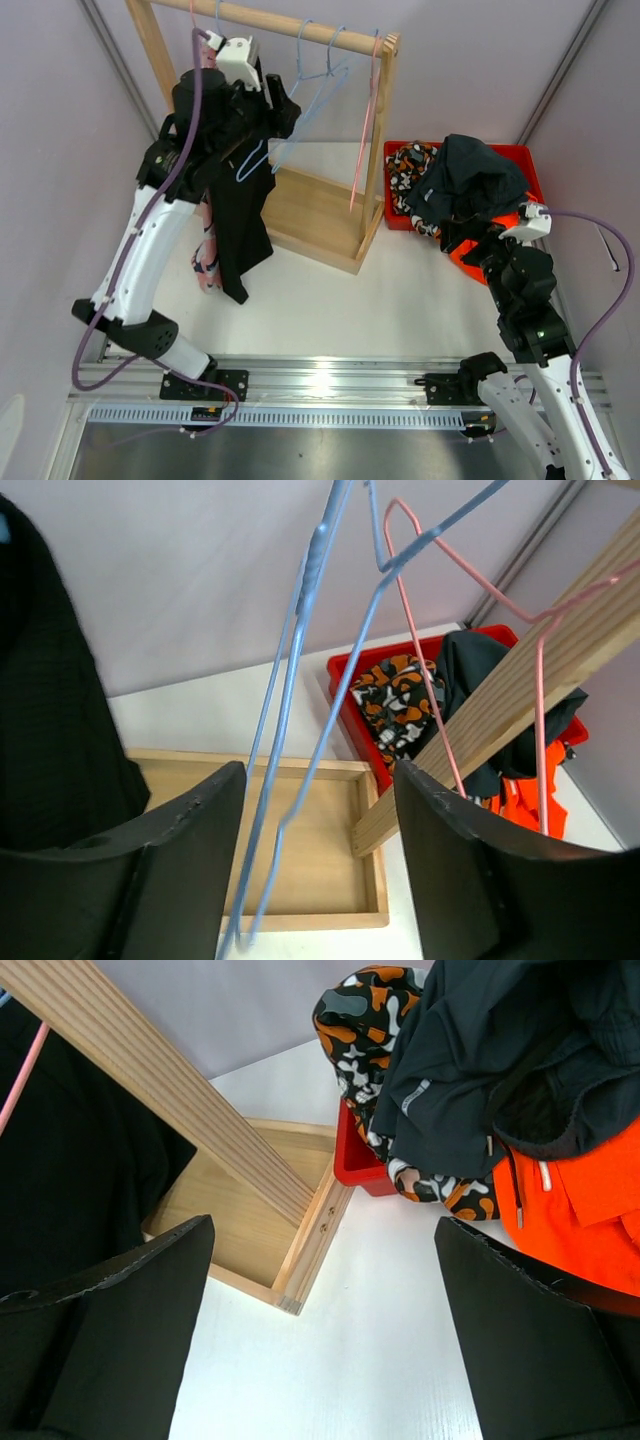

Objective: Remove the shorts from the hanger

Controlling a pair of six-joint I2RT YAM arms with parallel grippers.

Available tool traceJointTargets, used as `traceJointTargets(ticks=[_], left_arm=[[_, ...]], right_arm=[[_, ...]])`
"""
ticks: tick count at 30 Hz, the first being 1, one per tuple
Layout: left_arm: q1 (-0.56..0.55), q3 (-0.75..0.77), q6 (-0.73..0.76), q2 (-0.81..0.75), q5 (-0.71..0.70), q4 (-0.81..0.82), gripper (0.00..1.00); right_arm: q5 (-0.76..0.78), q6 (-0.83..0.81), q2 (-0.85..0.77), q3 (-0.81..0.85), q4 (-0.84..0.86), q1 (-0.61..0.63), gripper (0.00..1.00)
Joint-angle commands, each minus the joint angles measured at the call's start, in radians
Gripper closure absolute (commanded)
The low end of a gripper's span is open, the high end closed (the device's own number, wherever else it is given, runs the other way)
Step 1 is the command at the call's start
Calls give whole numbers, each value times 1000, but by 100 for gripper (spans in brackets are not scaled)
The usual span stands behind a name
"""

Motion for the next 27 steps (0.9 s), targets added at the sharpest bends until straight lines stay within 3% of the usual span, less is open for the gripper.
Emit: traceJointTargets(ticks=[1, 7, 12, 27], left_arm=[[-2, 56, 72, -108, -81, -36, 29], [69, 147, 127, -112, -138, -95, 23], [156, 144, 130, -89, -115, -84, 23], [271, 237, 118, 82, -72, -43, 23]], right_arm=[[5, 12, -31, 14, -11, 8, 1], [7, 6, -51, 17, -38, 10, 1], [10, -2, -63, 17, -50, 8, 1], [-12, -4, -61, 3, -55, 10, 1]])
